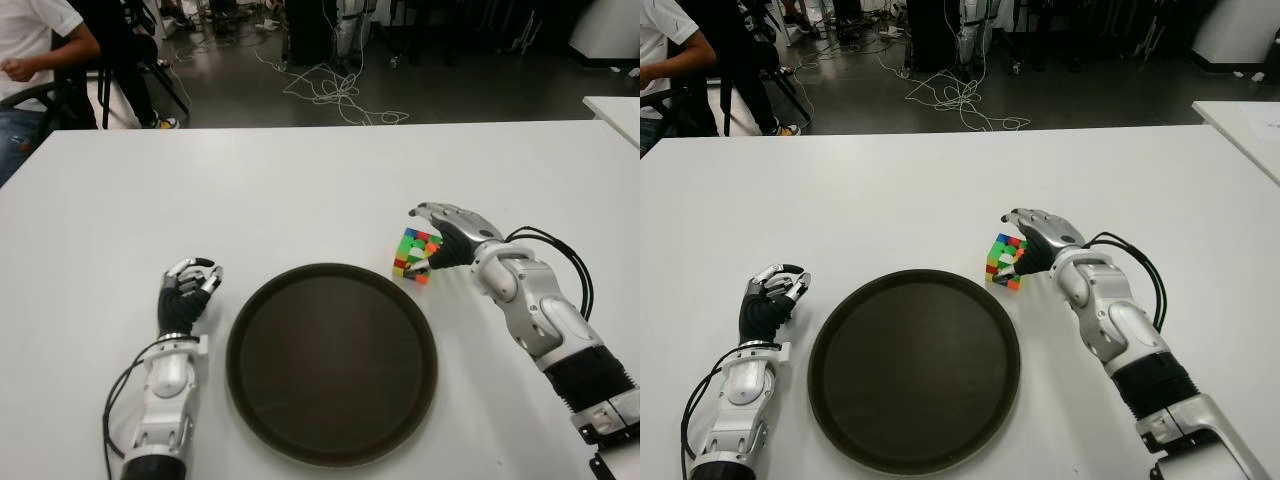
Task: Pick up the Rubik's Cube and put it in the plate
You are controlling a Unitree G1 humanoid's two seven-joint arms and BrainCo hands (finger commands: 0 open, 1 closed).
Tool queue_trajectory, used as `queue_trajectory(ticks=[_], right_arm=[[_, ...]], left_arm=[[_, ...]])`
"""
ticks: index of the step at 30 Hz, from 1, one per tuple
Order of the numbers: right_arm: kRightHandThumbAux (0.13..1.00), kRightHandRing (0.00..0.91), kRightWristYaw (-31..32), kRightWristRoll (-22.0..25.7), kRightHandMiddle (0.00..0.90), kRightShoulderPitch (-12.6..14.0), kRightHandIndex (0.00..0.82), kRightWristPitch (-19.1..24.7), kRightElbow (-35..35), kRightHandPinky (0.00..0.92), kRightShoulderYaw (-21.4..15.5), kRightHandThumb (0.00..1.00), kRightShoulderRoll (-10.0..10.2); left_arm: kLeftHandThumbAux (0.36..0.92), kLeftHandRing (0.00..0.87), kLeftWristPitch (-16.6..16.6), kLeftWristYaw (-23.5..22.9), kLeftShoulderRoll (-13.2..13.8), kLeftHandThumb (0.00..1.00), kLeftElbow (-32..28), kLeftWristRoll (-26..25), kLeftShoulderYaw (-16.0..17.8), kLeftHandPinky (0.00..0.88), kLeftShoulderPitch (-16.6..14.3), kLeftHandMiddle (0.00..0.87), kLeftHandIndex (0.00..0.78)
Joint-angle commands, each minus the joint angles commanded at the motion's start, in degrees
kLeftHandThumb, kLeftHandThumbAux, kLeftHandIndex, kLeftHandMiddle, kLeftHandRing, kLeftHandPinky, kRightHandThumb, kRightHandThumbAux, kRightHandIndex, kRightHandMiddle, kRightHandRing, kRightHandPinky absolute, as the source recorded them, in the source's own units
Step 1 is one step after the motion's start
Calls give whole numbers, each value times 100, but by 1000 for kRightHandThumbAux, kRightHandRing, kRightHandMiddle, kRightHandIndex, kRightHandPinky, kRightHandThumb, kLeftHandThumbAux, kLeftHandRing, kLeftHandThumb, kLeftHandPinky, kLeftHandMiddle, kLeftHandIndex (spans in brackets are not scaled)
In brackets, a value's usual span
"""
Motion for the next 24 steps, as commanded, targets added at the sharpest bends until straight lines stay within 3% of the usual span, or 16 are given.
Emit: queue_trajectory(ticks=[24], right_arm=[[606,0,-35,-16,0,-99,0,-17,142,0,69,0,32]], left_arm=[[707,825,309,114,15,705,-141,136,-37,809,17,800,442]])
